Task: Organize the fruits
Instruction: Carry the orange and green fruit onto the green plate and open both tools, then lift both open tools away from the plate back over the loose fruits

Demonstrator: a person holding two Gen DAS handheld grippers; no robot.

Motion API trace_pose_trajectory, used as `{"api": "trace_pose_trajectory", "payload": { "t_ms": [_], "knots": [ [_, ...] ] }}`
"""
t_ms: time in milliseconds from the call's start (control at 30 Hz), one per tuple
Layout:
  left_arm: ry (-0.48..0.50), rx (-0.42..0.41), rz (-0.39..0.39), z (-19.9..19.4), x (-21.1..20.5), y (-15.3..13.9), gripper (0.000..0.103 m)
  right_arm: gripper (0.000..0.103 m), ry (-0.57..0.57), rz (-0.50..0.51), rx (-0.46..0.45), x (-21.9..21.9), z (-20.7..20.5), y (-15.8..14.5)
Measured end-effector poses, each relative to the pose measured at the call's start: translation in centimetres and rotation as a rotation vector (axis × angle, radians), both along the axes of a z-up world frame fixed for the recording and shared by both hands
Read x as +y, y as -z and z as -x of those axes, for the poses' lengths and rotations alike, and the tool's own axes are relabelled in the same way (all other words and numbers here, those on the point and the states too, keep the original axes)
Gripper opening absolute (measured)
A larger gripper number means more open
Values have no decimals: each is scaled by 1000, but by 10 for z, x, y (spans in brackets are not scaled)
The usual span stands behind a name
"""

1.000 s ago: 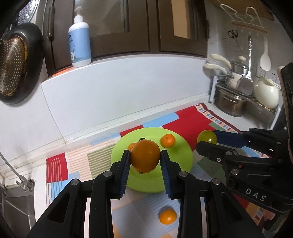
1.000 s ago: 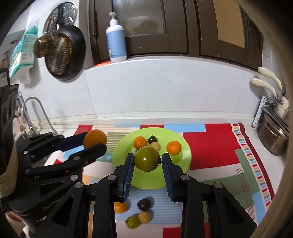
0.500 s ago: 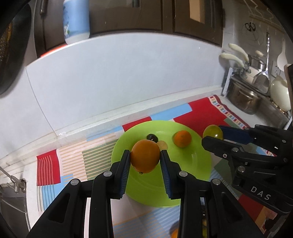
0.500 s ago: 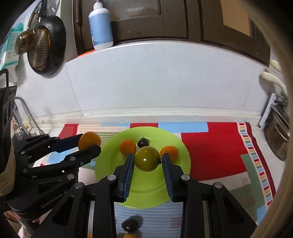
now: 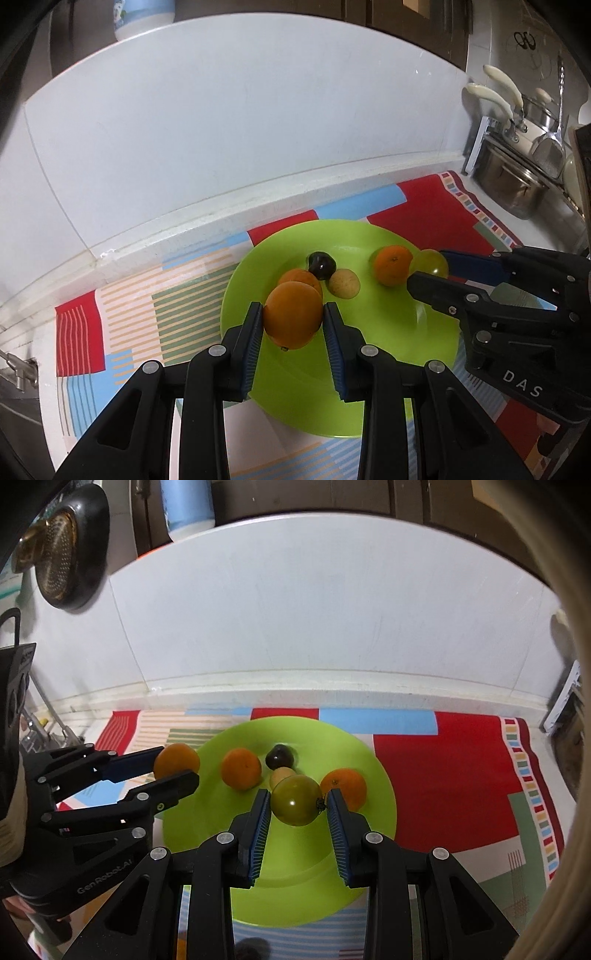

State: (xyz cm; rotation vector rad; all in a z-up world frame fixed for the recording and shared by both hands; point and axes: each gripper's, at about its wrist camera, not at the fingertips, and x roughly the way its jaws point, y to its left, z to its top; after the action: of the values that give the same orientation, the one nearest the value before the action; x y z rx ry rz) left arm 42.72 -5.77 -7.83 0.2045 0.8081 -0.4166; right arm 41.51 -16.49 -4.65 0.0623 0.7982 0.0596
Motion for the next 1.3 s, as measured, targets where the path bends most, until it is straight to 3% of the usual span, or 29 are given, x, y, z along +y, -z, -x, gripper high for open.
{"api": "trace_pose_trajectory", "payload": {
  "t_ms": [367,633,967,1300],
  "knots": [
    [29,81,-2,-14,-9,27,33,32,-29,-32,81,-2,-22,31],
    [30,87,7,-20,-12,33,33,32,-13,-46,111,-5,-24,43],
    [15,49,32,-7,-1,20,37,34,8,-69,90,-7,-14,36],
    [13,-30,55,24,7,-13,43,34,26,-63,31,-2,19,10]
  ]
}}
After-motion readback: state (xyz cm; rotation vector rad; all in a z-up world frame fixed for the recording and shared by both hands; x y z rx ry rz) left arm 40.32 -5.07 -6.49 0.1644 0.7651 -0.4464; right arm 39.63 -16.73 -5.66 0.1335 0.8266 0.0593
